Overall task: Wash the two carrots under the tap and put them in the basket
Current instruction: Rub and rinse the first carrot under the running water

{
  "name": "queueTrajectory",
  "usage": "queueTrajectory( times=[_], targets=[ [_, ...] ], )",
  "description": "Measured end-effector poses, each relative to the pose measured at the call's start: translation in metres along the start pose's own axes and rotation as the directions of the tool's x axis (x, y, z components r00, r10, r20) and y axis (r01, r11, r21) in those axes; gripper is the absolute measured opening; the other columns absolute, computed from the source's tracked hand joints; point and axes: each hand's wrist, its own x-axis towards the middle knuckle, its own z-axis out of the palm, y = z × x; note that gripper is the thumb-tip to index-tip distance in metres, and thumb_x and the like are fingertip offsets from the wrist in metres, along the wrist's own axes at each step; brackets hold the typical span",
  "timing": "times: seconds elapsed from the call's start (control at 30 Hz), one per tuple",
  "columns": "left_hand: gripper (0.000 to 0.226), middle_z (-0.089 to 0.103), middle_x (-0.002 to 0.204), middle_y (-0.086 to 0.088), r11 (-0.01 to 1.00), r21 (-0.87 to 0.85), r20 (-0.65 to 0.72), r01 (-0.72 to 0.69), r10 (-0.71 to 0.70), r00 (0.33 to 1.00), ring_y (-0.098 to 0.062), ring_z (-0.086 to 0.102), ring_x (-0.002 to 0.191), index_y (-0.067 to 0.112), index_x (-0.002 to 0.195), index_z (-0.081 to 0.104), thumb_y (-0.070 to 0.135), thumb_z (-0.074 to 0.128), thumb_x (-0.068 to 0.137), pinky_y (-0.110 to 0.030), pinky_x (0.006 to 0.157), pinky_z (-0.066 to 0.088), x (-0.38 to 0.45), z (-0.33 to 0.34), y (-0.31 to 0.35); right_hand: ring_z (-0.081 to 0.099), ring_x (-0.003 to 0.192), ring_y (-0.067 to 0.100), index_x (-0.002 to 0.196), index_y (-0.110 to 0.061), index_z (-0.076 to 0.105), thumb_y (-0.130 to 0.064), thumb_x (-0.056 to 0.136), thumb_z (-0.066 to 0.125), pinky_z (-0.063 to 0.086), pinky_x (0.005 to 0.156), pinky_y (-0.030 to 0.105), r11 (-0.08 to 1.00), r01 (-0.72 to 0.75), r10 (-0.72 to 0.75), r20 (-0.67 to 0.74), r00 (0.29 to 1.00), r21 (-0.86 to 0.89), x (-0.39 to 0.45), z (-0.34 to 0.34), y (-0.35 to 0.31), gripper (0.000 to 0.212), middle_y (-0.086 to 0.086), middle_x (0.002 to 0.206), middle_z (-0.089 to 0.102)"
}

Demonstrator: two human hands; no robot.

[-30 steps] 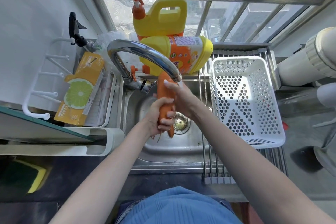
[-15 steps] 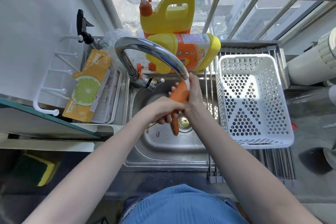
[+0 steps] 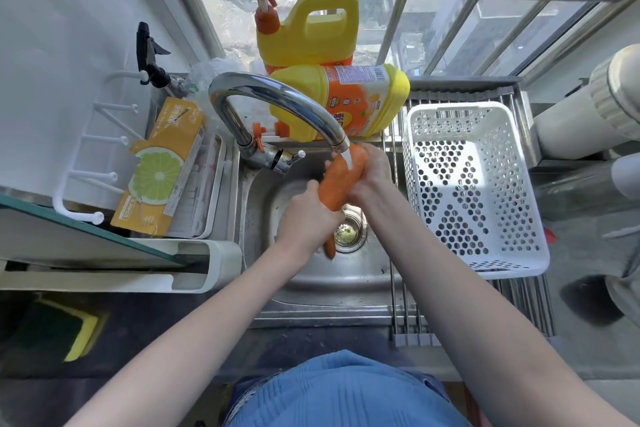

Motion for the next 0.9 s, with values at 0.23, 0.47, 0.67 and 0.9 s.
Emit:
queueTrajectory(
  times=[0.23, 0.47, 0.67, 0.9],
  targets=[
    [0.031, 0.066, 0.086, 0.004, 0.988, -0.149, 0.025, -0.04, 0.044, 0.999, -0.014, 0.063, 0.079, 0.02, 0.099, 0.055, 0.025, 0.073, 0.075, -0.031, 0.067, 0.05, -0.002, 0.003, -0.006, 0.059, 0.052, 0.019, 0.082, -0.009, 0.059, -0.018, 0.097, 0.042, 0.055, 0.064, 0.032, 0.993, -0.094, 0.103, 0.142, 0.984, -0.068, -0.014, -0.003, -0.008, 0.024, 0.01, 0.061, 0.061],
    [0.034, 0.067, 0.08, -0.002, 0.907, -0.381, 0.256, 0.182, -0.085, 0.963, -0.018, 0.063, 0.08, 0.015, 0.089, 0.061, -0.001, 0.082, 0.067, -0.032, 0.077, 0.053, 0.016, -0.004, -0.015, 0.068, 0.076, 0.017, 0.113, 0.001, 0.055, -0.025, 0.104, 0.037, 0.054, 0.081, 0.03, 0.969, 0.082, -0.001, 0.327, 0.945, -0.231, -0.029, -0.015, 0.008, 0.032, 0.009, 0.077, 0.072],
    [0.035, 0.063, 0.076, 0.001, 0.902, -0.399, 0.241, 0.161, -0.066, 0.968, -0.009, 0.058, 0.07, 0.012, 0.089, 0.06, -0.009, 0.077, 0.068, -0.006, 0.053, 0.045, 0.015, 0.0, -0.013, 0.06, 0.105, 0.019, 0.113, 0.0, 0.061, -0.022, 0.088, 0.049, 0.051, 0.091, 0.029, 0.941, 0.251, -0.105, 0.511, 0.853, -0.225, -0.036, -0.034, 0.011, 0.035, 0.011, 0.109, 0.067],
    [0.035, 0.063, 0.077, -0.004, 0.938, -0.33, 0.114, 0.105, -0.071, 0.991, -0.017, 0.057, 0.072, 0.023, 0.078, 0.056, -0.009, 0.069, 0.069, -0.026, 0.063, 0.047, 0.017, 0.013, -0.022, 0.063, 0.087, 0.018, 0.083, -0.009, 0.066, -0.012, 0.094, 0.051, 0.051, 0.079, 0.031, 0.848, 0.269, -0.056, 0.427, 0.903, -0.457, -0.034, -0.023, 0.001, 0.018, 0.009, 0.091, 0.068]
  ],
)
